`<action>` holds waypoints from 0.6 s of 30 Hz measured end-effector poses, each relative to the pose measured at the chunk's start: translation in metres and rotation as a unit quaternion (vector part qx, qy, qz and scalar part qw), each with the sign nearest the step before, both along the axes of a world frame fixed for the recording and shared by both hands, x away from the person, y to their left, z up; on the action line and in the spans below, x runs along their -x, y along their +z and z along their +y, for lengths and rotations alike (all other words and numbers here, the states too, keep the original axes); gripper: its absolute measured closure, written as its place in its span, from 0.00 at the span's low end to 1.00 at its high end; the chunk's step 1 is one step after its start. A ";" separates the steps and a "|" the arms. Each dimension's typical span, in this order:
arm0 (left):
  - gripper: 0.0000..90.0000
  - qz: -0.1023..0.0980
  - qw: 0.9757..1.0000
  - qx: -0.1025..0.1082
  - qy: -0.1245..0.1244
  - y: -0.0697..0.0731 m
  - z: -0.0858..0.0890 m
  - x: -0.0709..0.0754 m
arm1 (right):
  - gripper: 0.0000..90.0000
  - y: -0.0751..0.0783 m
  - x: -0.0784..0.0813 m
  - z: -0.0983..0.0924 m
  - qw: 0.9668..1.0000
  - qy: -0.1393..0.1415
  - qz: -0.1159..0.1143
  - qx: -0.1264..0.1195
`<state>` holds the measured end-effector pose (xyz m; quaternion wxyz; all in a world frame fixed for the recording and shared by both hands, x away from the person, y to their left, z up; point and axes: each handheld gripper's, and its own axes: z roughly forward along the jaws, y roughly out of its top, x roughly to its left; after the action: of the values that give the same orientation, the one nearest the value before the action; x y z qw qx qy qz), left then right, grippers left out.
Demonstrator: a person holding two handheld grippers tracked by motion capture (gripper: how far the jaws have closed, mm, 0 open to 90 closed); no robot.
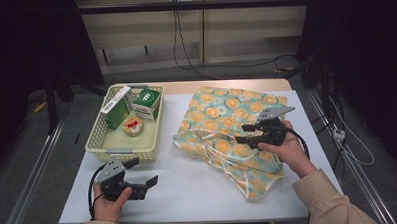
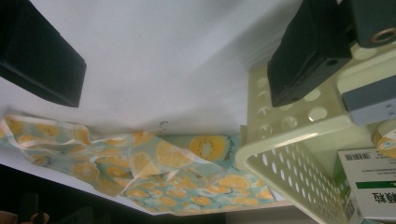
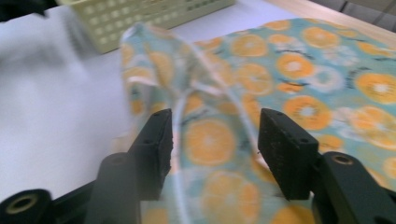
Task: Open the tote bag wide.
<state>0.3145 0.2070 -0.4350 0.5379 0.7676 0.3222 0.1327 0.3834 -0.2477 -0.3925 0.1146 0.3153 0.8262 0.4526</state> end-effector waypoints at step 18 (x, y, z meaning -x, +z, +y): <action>0.05 -0.001 1.000 -0.006 -0.008 0.000 -0.003 -0.001 | 0.76 -0.062 0.029 0.068 0.991 0.101 0.060 0.067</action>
<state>0.3153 0.2040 -0.4349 0.5349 0.7732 0.3146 0.1308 0.3539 -0.1797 -0.4543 0.0390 0.2484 0.8877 0.3857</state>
